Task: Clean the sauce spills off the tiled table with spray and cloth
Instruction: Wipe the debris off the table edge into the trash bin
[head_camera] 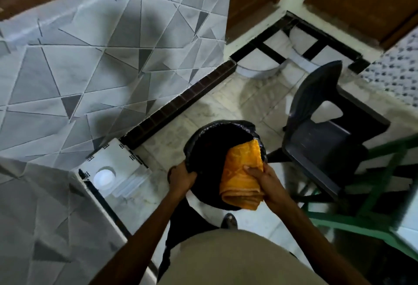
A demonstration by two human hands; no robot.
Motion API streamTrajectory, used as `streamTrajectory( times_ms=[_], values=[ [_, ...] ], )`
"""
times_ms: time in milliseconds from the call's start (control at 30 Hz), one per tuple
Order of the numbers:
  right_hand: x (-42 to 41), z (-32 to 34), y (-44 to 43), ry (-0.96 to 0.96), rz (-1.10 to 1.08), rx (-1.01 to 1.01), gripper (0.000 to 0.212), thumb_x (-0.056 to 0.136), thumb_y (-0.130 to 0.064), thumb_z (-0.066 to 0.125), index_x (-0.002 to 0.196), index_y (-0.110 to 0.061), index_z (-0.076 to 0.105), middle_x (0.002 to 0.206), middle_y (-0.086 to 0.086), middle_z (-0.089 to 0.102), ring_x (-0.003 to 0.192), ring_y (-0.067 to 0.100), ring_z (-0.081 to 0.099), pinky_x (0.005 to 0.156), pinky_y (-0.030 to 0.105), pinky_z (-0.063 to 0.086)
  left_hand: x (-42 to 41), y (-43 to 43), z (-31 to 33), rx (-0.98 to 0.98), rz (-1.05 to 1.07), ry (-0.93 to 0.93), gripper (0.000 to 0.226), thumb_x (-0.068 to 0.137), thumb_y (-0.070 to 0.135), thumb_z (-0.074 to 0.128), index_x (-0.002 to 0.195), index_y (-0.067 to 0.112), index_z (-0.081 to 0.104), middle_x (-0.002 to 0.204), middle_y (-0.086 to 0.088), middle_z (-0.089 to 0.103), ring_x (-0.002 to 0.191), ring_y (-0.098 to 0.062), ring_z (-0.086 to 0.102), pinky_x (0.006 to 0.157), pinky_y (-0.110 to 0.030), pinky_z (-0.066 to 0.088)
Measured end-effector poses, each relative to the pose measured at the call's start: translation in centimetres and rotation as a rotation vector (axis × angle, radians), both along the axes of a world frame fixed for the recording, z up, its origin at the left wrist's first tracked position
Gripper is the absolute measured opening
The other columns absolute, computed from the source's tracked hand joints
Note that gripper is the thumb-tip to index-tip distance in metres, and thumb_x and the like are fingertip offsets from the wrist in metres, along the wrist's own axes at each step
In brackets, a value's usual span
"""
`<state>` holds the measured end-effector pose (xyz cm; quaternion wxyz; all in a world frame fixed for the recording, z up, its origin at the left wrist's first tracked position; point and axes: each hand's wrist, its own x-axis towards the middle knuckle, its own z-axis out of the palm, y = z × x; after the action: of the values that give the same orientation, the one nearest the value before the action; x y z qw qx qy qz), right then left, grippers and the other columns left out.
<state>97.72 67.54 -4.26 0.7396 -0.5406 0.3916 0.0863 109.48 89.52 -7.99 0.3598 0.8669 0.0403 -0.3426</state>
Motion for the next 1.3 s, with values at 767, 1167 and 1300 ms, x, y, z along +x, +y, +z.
streamTrajectory(
  times_ms=[767, 1167, 1300],
  values=[
    [-35.7, 1.5, -8.4, -0.132, -0.426, 0.073, 0.040, 0.090, -0.017, 0.071, 0.129, -0.011, 0.062, 0.117, 0.017, 0.073, 0.105, 0.038, 0.070, 0.094, 0.052, 0.056, -30.4, -12.3, -0.2, 0.089, -0.079, -0.076, 0.033, 0.079, 0.027, 0.056, 0.110, 0.018, 0.065, 0.104, -0.015, 0.068, 0.092, -0.037, 0.062, 0.076, -0.036, 0.049],
    [-50.7, 1.1, -18.8, -0.085, -0.475, 0.016, 0.039, 0.088, -0.006, 0.069, 0.126, -0.001, 0.061, 0.112, 0.020, 0.073, 0.096, 0.036, 0.072, 0.077, 0.040, 0.059, -43.8, -22.7, -1.3, 0.039, -0.175, -0.015, 0.017, 0.085, 0.025, 0.055, 0.088, 0.013, 0.066, 0.084, -0.009, 0.068, 0.074, -0.030, 0.065, 0.076, -0.042, 0.058],
    [-53.6, -0.1, -24.5, -0.079, -0.388, -0.016, 0.036, 0.087, -0.001, 0.068, 0.122, -0.005, 0.063, 0.104, 0.014, 0.076, 0.090, 0.029, 0.073, 0.071, 0.035, 0.058, -47.1, -26.9, -2.6, 0.052, -0.166, -0.017, 0.019, 0.088, 0.023, 0.049, 0.087, 0.012, 0.065, 0.088, -0.008, 0.067, 0.077, -0.026, 0.063, 0.077, -0.036, 0.055]
  ],
)
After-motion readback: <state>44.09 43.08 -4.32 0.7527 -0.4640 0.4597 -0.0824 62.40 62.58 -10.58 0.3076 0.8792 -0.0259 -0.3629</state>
